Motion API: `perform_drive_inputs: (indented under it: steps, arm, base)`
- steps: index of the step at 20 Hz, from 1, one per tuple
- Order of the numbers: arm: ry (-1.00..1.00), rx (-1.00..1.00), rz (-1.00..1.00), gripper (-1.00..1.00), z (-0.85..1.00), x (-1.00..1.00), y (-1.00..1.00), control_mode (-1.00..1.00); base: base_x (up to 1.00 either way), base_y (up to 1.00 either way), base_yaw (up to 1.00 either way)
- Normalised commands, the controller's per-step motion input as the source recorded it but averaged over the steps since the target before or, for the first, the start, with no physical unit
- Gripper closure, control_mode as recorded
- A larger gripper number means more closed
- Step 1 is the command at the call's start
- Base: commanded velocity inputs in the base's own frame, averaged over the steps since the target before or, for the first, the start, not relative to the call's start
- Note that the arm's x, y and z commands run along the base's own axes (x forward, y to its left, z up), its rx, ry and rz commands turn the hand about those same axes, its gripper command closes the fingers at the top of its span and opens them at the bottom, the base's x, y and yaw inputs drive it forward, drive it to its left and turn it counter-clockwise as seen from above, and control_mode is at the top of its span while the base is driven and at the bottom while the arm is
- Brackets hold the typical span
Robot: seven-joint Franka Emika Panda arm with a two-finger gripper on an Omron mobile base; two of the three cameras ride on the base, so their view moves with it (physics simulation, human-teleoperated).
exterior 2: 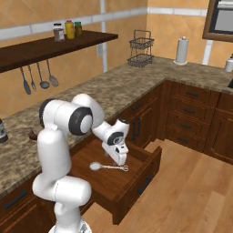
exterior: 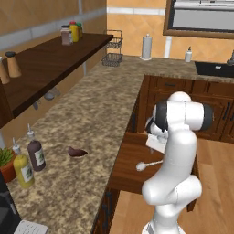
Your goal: Pick the tongs from the drawer and place it on the counter.
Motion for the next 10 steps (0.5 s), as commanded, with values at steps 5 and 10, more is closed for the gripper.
perform_drive_inputs:
  steps: [5,10]
  arm:
    - [0.0,-0.01,-0.06,-1.0,-0.56,0.0,0.18,-1.0]
    - [0.0,-0.05,-0.12,-1.0,-0.18,0.3,0.2,-1.0]
  base:
    - [0.0,0.0,0.0]
    - [0.0,0.0,0.0]
